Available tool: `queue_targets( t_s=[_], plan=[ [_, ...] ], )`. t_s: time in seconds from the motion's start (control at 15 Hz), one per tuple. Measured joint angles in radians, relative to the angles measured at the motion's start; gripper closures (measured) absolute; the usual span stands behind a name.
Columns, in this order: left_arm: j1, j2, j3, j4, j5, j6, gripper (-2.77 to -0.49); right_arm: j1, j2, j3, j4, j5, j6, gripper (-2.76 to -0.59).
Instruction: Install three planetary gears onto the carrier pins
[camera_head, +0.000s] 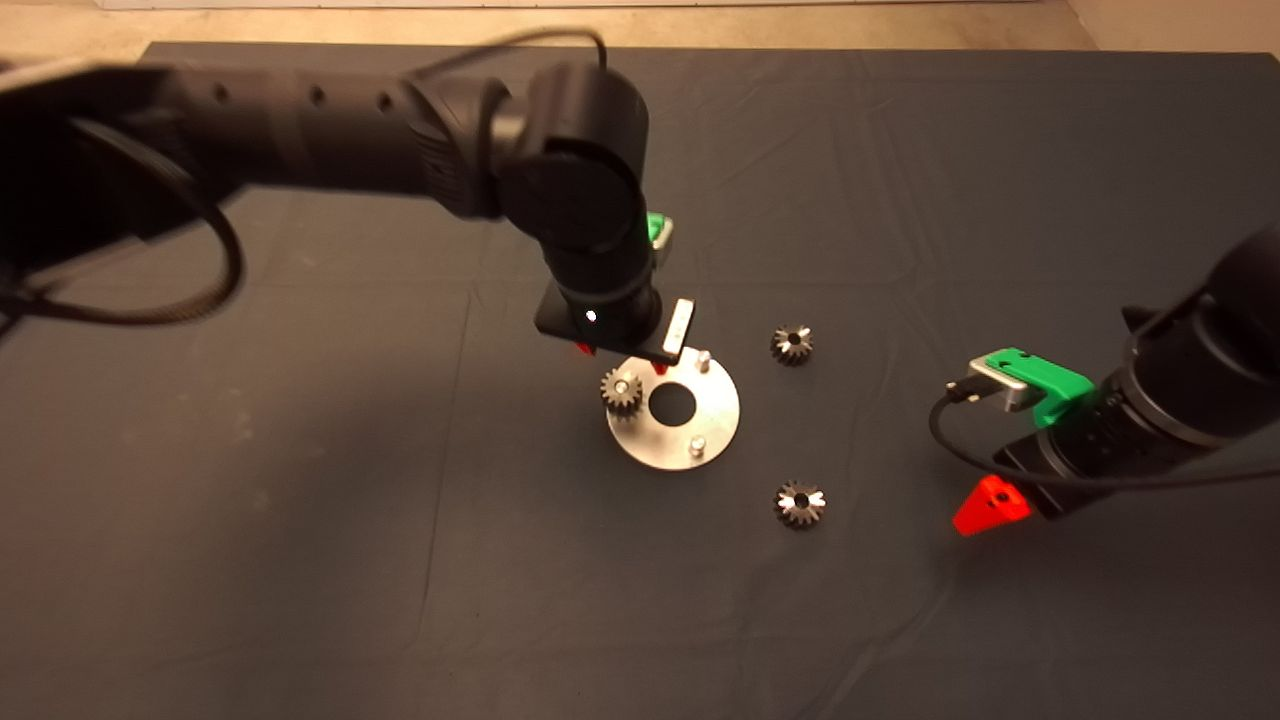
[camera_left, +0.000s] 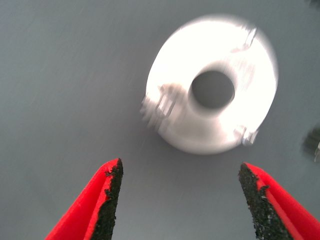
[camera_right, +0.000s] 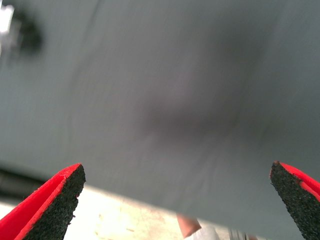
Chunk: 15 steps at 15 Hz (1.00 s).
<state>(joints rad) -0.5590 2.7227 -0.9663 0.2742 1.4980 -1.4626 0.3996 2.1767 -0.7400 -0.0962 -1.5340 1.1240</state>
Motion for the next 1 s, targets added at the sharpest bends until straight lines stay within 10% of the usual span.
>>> queue_targets(
  t_s=[0.13, 0.53, 0.73, 1.0],
  plan=[
    [0.032, -0.086, 0.116, -0.061, 0.021, -0.061, -1.72, 0.002, 0.073, -0.138, -0.001, -0.001, -0.082, -2.76],
    [0.026, -0.402, 0.507, -0.145, 0.022, -0.228, -1.89, 0.005, 0.305, -0.497, -0.007, 0.006, -0.275, -2.76],
    [0.026, -0.566, 0.602, -0.187, 0.031, -0.281, -2.04, 0.005, 0.389, -0.633, -0.008, 0.004, -0.337, -2.76],
    [0.023, -0.569, 0.621, -0.208, 0.026, -0.297, -2.04, 0.004, 0.495, -0.788, -0.008, 0.011, -0.386, -2.76]
  ],
)
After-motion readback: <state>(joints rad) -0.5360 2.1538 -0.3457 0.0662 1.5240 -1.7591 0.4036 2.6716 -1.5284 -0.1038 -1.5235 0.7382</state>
